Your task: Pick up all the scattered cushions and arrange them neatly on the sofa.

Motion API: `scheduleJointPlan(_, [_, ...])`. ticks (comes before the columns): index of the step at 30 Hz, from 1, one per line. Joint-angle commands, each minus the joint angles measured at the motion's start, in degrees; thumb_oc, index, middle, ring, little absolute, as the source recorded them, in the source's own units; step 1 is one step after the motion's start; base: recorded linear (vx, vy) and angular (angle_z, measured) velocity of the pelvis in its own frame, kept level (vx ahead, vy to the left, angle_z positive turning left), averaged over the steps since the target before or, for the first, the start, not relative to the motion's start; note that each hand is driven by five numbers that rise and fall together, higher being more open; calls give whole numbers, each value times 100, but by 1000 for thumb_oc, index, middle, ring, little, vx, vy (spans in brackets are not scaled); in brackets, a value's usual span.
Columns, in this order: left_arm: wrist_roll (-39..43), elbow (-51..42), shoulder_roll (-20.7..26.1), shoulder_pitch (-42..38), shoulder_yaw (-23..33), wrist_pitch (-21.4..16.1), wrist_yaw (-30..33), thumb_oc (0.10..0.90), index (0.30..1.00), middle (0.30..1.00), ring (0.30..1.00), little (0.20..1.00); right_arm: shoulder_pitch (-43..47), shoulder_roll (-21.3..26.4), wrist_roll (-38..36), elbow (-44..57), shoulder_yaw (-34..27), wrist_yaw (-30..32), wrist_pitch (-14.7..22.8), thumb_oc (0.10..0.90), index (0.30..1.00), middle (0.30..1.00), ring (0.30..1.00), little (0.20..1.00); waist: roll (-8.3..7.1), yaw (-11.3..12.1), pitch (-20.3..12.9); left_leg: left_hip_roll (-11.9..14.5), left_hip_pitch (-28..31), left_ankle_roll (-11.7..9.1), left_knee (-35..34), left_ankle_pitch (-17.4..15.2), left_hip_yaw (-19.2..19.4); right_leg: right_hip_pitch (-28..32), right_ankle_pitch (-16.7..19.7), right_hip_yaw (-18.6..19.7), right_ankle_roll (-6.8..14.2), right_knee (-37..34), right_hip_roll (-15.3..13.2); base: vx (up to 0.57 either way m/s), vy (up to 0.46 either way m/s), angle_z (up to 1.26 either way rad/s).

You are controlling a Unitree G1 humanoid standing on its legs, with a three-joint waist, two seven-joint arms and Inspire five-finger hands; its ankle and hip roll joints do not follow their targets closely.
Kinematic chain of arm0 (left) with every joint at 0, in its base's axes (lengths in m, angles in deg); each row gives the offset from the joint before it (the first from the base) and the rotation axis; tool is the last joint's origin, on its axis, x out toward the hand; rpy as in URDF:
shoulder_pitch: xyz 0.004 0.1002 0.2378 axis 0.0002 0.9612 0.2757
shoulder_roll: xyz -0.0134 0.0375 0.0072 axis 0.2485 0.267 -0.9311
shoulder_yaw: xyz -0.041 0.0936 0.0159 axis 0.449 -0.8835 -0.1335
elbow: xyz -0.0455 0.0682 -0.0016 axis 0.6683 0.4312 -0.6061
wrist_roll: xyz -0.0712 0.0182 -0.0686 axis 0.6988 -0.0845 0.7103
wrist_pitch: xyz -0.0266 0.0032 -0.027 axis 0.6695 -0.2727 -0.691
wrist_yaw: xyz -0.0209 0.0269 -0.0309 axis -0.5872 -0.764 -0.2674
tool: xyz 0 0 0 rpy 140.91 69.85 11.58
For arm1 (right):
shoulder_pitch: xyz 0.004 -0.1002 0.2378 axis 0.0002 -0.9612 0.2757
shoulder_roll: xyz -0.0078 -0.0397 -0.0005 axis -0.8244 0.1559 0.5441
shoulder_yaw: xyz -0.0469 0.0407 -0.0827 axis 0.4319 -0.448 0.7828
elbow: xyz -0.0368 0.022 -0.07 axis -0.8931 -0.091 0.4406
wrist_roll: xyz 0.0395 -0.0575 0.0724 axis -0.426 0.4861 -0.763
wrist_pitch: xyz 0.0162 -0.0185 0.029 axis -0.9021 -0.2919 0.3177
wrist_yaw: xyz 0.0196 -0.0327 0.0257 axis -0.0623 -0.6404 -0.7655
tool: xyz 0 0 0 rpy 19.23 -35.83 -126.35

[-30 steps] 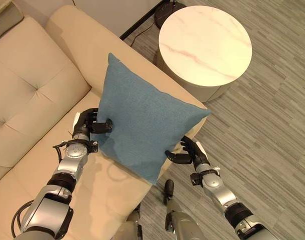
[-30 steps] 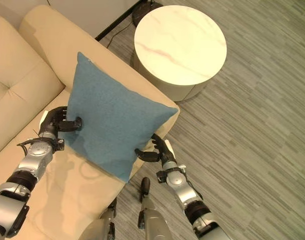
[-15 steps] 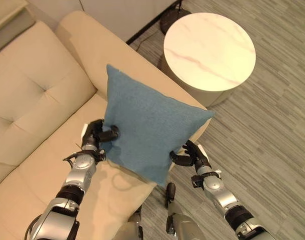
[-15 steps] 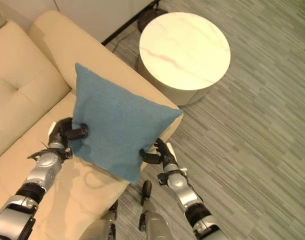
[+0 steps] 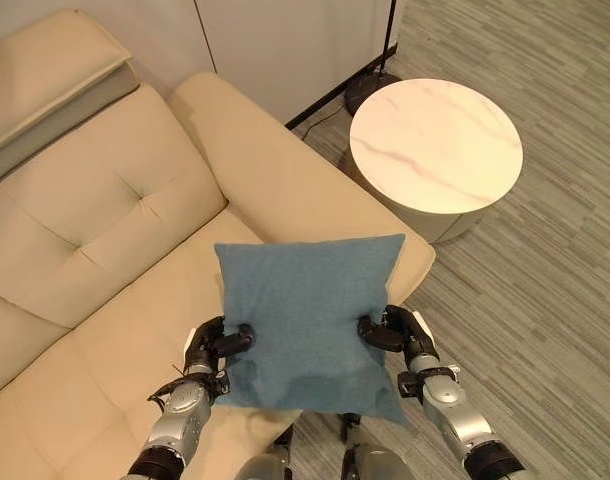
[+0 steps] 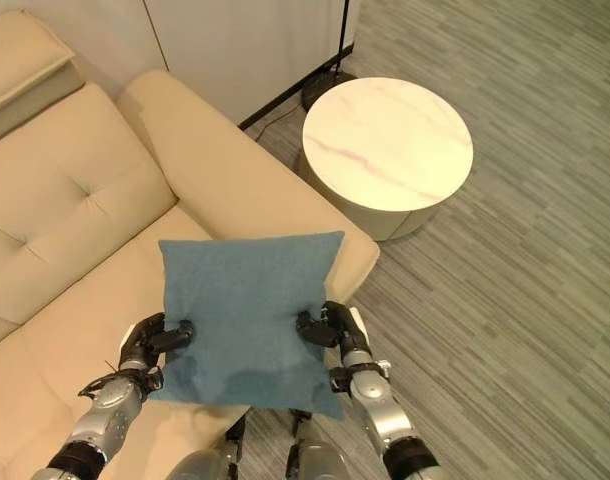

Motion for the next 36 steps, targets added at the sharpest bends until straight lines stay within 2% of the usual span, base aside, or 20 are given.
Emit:
scheduleJointPlan(1, [-218, -990, -189, -219, -206, -522, -610, 400, 300, 300, 300, 300, -126, -355, -9, 1035, -22, -455, 496, 400, 300, 300, 300, 300, -3, -2, -804, -153, 149, 5, 5, -170, 67, 826, -827, 104, 636, 236, -234, 55, 72, 0])
scheduleJointPlan(5, [-255, -1158, -186, -105, -237, -503, -633, 400, 300, 300, 300, 300, -291, -328, 6, 1134, -158, -460, 491, 400, 300, 300, 300, 300, 38, -38, -753, -161, 225, 32, 5, -138, -43, 806, -981, 272, 603, 616, -201, -31, 12, 9])
scheduleJointPlan(6, [-220, -1377, -137, 41, -210, -525, -706, 400, 300, 300, 300, 300, -528, -308, -5, 1194, -385, -496, 508, 400, 300, 300, 300, 300, 42, -117, -787, -189, 200, 54, 5, -69, -218, 717, -1162, 955, 530, 882, 70, -66, -4, 31])
scheduleJointPlan(7, [-220, -1379, -137, 45, -211, -525, -706, 400, 300, 300, 300, 300, -531, -309, -5, 1194, -385, -497, 508, 400, 300, 300, 300, 300, 41, -114, -792, -188, 198, 54, 5, -71, -215, 711, -1166, 958, 529, 888, 70, -77, -24, 36])
scheduleJointPlan(10, [-199, -1813, -78, 355, -139, -559, -754, 400, 300, 300, 300, 300, -851, -268, -47, 1312, -600, -535, 556, 400, 300, 300, 300, 300, -1, -86, -842, -227, 210, 18, 33, 48, -570, 883, -1290, 1355, 394, 949, 340, -11, -99, 65])
scheduleJointPlan(13, [-199, -1814, -78, 355, -138, -559, -754, 400, 300, 300, 300, 300, -851, -268, -47, 1312, -600, -535, 556, 400, 300, 300, 300, 300, -1, -88, -841, -227, 211, 18, 33, 48, -571, 885, -1290, 1354, 394, 949, 340, -11, -80, 43])
scheduleJointPlan(15, [-202, -2260, -83, 746, -74, -568, -831, 400, 300, 300, 300, 300, -1134, -235, -115, 1710, -775, -586, 653, 400, 300, 300, 300, 300, -108, -1, -927, -256, 107, -67, 122, 150, -913, 1270, -1322, 1171, 308, 451, 424, -102, -250, 43])
scheduleJointPlan(17, [-202, -2264, -82, 751, -73, -565, -830, 400, 300, 300, 300, 300, -1138, -235, -115, 1712, -775, -587, 652, 400, 300, 300, 300, 300, -108, -16, -933, -260, 101, -68, 124, 152, -928, 1273, -1321, 1156, 308, 445, 421, -127, -104, 152])
scheduleJointPlan(18, [-161, -2375, -108, 693, -143, -593, -855, 400, 300, 300, 300, 300, -1204, -147, -141, 1904, -919, -540, 734, 400, 300, 300, 300, 300, -142, -40, -835, -310, -271, -196, 396, 260, -915, 1281, -1316, 847, 306, 359, 370, -271, -131, 172])
scheduleJointPlan(19, [-145, -2408, -127, 657, -165, -616, -835, 400, 300, 300, 300, 300, -1204, -138, -146, 1957, -955, -499, 746, 400, 300, 300, 300, 300, -152, -96, -807, -297, -441, -209, 588, 211, -727, 1235, -1290, 721, 314, 363, 327, -388, -132, 144])
scheduleJointPlan(20, [-141, -2444, -138, 634, -209, -646, -856, 400, 300, 300, 300, 300, -1171, -123, -162, 1999, -967, -450, 762, 400, 300, 300, 300, 300, -186, -138, -764, -189, -461, -139, 792, 39, -289, 1228, -1216, 561, 319, 313, 236, -207, -20, 170])
scheduleJointPlan(23, [-171, -2472, -121, 639, -234, -659, -857, 400, 300, 300, 300, 300, -1162, -121, -178, 2030, -971, -439, 783, 400, 300, 300, 300, 300, -217, -164, -783, -137, -442, -90, 907, -84, -111, 1214, -1146, 453, 323, 279, 161, -91, 21, 83])
scheduleJointPlan(24, [-149, -2546, -101, 664, -225, -666, -856, 400, 300, 300, 300, 300, -1166, -150, -231, 2077, -986, -443, 796, 400, 300, 300, 300, 300, -261, -209, -777, 0, -300, -55, 1022, -255, 188, 1213, -1095, 304, 331, 275, 64, -77, 33, 11])
scheduleJointPlan(25, [-137, -2572, -95, 671, -217, -668, -852, 400, 300, 300, 300, 300, -1163, -160, -244, 2090, -993, -437, 805, 400, 300, 300, 300, 300, -277, -253, -793, 77, -251, -57, 1060, -300, 330, 1190, -1068, 204, 334, 266, 23, -116, 74, 48])
scheduleJointPlan(26, [-115, -2571, -110, 654, -231, -674, -846, 400, 300, 300, 300, 300, -1145, -177, -253, 2119, -1034, -409, 790, 400, 300, 300, 300, 300, -302, -330, -821, 257, -77, -75, 1060, -376, 660, 1182, -1037, -5, 341, 244, -59, -61, 91, 79])
scheduleJointPlan(27, [-134, -2573, -112, 634, -241, -679, -831, 400, 300, 300, 300, 300, -1146, -177, -234, 2157, -1058, -404, 792, 400, 300, 300, 300, 300, -303, -383, -836, 349, 12, -104, 1048, -399, 849, 1222, -1022, -140, 359, 207, -103, -37, 73, 75])
scheduleJointPlan(28, [-134, -2573, -112, 634, -241, -679, -831, 400, 300, 300, 300, 300, -1146, -177, -234, 2157, -1058, -404, 792, 400, 300, 300, 300, 300, -303, -385, -833, 349, 14, -104, 1048, -399, 847, 1226, -1022, -141, 359, 206, -102, 4, 60, 67])
scheduleJointPlan(30, [-173, -2586, -117, 608, -288, -690, -871, 400, 300, 300, 300, 300, -1149, -203, -226, 2190, -1132, -392, 778, 400, 300, 300, 300, 300, -263, -502, -912, 529, 337, -189, 849, -483, 1292, 1333, -995, -453, 431, 157, -201, 44, 119, 41])
scheduleJointPlan(33, [-213, -2614, -92, 615, -325, -661, -884, 400, 300, 300, 300, 300, -1085, -227, -204, 2169, -1137, -363, 762, 400, 300, 300, 300, 300, -240, -512, -943, 507, 433, -203, 698, -488, 1263, 1361, -998, -561, 457, 192, -247, 57, 135, 54])
scheduleJointPlan(36, [-327, -2684, 6, 695, -286, -616, -889, 400, 300, 300, 300, 300, -1013, -263, -197, 2137, -1087, -372, 717, 400, 300, 300, 300, 300, -305, -439, -940, 411, 442, -144, 739, -579, 1187, 1413, -946, -539, 507, 196, -326, 48, 157, 33])
